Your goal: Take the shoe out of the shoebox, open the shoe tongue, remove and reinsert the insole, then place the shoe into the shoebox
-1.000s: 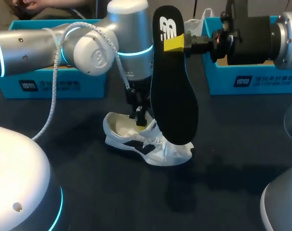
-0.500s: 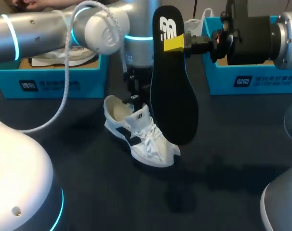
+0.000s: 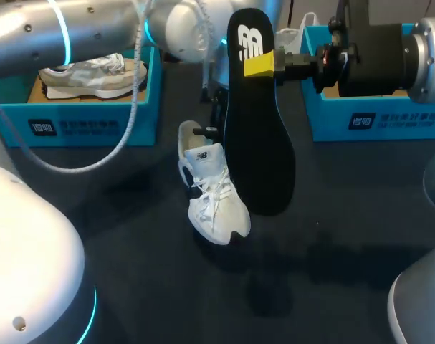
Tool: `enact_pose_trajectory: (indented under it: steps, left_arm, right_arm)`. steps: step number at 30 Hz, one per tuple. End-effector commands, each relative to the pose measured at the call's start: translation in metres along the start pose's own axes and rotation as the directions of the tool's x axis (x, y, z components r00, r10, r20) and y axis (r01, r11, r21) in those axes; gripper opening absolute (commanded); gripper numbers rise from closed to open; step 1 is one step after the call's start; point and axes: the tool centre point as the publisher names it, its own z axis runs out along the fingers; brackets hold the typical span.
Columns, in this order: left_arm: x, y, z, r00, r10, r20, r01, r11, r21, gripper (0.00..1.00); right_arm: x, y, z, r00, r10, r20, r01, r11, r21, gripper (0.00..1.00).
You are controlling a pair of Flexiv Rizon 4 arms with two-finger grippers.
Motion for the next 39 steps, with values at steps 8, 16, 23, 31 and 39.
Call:
enact_pose_trajectory:
  steps: [8, 16, 23, 31, 39]
  left_arm:
    - [-0.034, -0.015, 0.000, 0.932, 0.313, -0.184, -0.343, 0.925, -0.166, 0.00]
    - [-0.056, -0.022, 0.015, 0.939, 0.272, -0.210, -0.309, 0.936, -0.168, 0.00]
    - [-0.067, -0.025, 0.029, 0.949, 0.234, -0.212, -0.267, 0.952, -0.147, 0.00]
    - [-0.070, -0.027, 0.040, 0.961, 0.184, -0.204, -0.214, 0.968, -0.135, 0.00]
    - [-0.062, -0.029, 0.050, 0.968, 0.159, -0.196, -0.184, 0.976, -0.116, 0.00]
  right_arm:
    - [0.000, 0.000, 0.003, 1.000, 0.001, 0.003, -0.001, 1.000, -0.001, 0.00]
    - [0.000, 0.000, 0.003, 1.000, 0.001, 0.003, -0.001, 1.000, -0.001, 0.00]
    - [0.000, 0.000, 0.003, 1.000, 0.001, 0.003, -0.001, 1.000, -0.001, 0.00]
    - [0.000, 0.000, 0.003, 1.000, 0.001, 0.003, -0.001, 1.000, -0.001, 0.00]
    - [0.000, 0.000, 0.003, 1.000, 0.001, 0.003, -0.001, 1.000, -0.001, 0.00]
